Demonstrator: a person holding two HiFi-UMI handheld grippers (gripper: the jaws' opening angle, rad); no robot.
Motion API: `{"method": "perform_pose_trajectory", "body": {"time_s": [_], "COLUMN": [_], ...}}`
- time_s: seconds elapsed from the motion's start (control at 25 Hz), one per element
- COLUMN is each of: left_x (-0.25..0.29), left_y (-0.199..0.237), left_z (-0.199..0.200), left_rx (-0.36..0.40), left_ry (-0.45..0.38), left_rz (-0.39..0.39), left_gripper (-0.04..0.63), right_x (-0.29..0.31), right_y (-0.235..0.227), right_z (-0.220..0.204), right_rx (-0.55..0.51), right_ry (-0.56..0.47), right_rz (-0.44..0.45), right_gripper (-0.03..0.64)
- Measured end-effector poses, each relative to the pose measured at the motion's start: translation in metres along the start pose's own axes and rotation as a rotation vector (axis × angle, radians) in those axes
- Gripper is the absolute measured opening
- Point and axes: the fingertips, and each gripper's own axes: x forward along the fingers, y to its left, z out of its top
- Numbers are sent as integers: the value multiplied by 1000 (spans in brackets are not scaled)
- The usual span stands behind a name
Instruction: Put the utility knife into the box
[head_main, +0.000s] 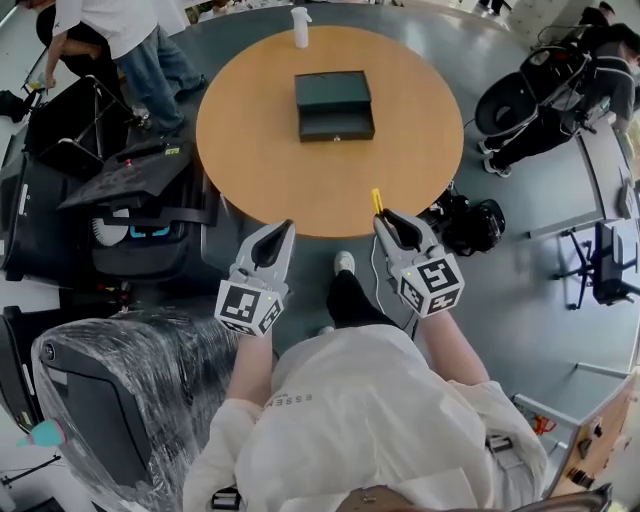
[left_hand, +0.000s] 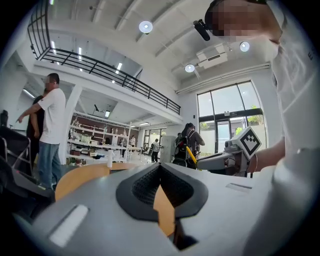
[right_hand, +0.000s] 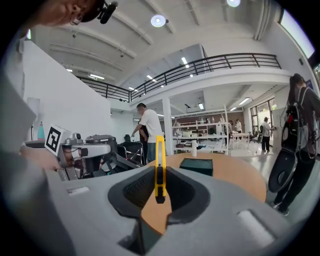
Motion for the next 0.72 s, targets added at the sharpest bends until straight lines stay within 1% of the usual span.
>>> {"method": "perform_pose_trajectory", "body": {"time_s": [0.24, 0.44, 0.6, 0.72], "left_x": [75, 132, 166, 184], "left_y": [35, 71, 91, 96], "left_z": [12, 18, 19, 19], "left_rx": [18, 20, 25, 23], "left_ry": [3, 6, 5, 7], "left_rz": [-8, 24, 44, 39], "left_gripper": [17, 17, 17, 17], "right_x": [58, 105, 134, 151], "right_y": [-61, -108, -135, -150], "right_z": [24, 42, 51, 50], "right_rx": [0, -7, -25, -20], "right_ry": [-7, -1, 10, 33], "right_rz": [10, 38, 63, 68], "right_gripper": [57, 57, 57, 57]}}
